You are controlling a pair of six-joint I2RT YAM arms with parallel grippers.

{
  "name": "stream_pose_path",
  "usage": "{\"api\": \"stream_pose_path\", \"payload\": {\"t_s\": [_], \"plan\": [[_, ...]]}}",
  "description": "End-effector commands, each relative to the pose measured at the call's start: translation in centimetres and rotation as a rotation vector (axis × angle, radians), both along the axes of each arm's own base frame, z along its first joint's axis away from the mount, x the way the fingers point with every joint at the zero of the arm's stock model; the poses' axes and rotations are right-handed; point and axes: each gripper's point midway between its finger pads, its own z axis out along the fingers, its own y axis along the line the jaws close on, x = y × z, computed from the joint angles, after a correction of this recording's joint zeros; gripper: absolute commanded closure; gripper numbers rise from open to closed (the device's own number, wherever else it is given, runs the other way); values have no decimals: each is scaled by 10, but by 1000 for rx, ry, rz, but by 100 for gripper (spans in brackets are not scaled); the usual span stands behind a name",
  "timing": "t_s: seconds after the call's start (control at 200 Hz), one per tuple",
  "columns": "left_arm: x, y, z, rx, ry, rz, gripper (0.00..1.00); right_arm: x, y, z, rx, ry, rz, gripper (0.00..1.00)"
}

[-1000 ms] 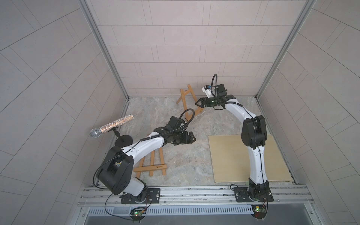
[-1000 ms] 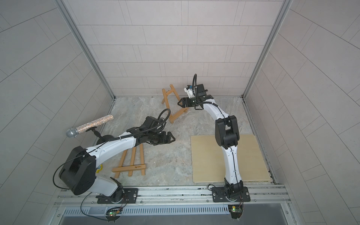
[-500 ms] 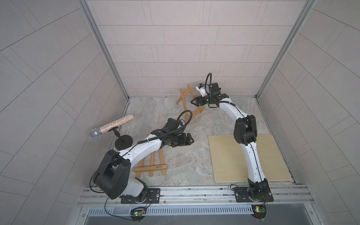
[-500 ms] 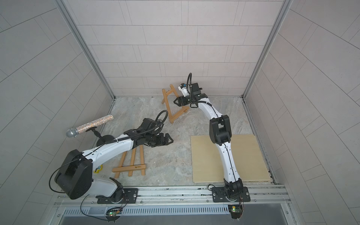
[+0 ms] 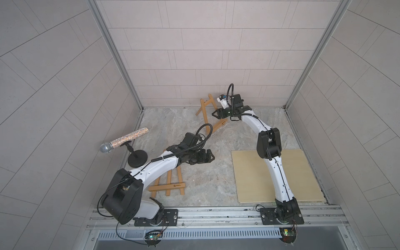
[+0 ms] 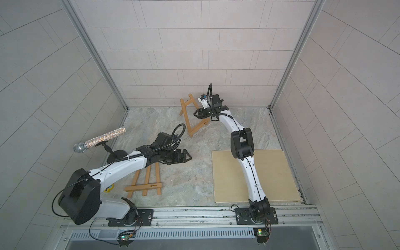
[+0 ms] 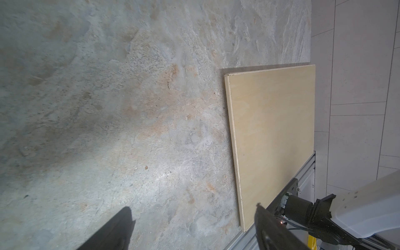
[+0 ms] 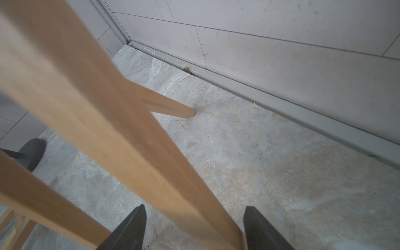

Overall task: Disassemble the easel
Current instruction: Pick up the easel at the center of the board.

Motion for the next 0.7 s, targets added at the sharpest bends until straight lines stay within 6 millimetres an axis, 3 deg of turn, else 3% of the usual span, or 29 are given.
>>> {"api": "stream_pose_path", "payload": {"t_s": [0.0, 0.255, 0.691], "plan": [[-1, 5, 2, 3, -9, 7, 8, -1, 8, -2, -4, -20, 26, 31], [1, 7, 5, 2, -20, 16, 8, -5, 10, -6, -46, -20, 23, 59], [7, 21, 13, -9, -38, 66, 8, -20, 15, 2, -128, -55, 30, 81]]}}
